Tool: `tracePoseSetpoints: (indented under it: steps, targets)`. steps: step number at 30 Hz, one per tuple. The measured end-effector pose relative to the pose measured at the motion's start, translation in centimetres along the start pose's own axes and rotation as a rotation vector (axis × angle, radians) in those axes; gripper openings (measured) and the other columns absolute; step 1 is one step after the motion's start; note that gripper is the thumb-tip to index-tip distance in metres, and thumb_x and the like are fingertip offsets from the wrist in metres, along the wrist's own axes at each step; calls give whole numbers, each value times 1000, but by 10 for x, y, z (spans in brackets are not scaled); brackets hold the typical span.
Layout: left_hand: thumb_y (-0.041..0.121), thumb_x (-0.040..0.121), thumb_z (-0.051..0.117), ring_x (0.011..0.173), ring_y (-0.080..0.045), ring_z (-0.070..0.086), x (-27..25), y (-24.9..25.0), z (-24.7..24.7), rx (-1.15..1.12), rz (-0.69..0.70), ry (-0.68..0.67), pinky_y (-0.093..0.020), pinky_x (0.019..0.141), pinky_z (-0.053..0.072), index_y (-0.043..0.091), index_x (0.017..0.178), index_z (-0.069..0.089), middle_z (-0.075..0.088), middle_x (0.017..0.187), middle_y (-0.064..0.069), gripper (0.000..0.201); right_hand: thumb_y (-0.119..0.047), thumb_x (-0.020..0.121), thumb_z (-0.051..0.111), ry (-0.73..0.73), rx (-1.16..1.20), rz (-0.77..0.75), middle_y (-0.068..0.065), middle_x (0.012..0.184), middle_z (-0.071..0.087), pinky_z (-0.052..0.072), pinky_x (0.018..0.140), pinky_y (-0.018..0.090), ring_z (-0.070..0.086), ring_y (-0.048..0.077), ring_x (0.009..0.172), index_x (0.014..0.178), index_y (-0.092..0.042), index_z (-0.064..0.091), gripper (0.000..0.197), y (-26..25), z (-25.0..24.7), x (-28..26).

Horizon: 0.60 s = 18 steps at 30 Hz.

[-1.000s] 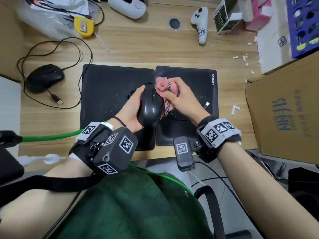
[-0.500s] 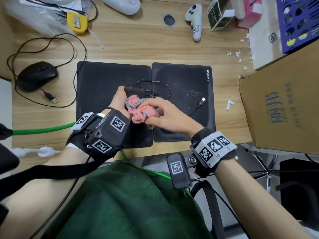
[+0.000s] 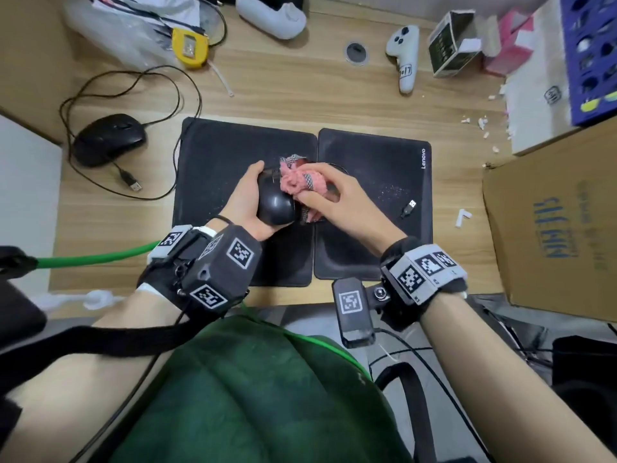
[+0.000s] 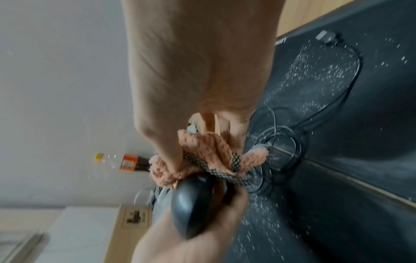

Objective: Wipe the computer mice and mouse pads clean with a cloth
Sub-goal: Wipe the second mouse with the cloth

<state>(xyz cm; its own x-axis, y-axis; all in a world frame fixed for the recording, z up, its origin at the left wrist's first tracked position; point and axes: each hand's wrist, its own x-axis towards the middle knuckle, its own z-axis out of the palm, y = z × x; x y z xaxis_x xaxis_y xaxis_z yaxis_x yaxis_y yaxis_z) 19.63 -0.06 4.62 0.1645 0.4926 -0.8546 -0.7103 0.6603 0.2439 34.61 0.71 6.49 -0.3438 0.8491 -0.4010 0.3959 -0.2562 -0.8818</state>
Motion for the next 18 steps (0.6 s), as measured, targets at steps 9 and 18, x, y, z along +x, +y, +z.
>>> tracePoseSetpoints:
  steps: [9,18]
  targets:
    - [43,93,44,50,-18,62,12,7,-24,-42,-13,169,-23,57,50,19,67,56,64,65,0,38,-26,80,75,-312,-153,-4,2,100,66,53,82,35,62,13,84,94,-27,68,15,8,21,-16]
    - [44,93,47,67,-19,65,10,8,-11,-10,13,69,-28,63,56,16,86,62,68,75,-4,33,-43,76,68,218,39,63,2,100,72,55,87,51,68,25,98,98,-28,67,27,-5,-25,9]
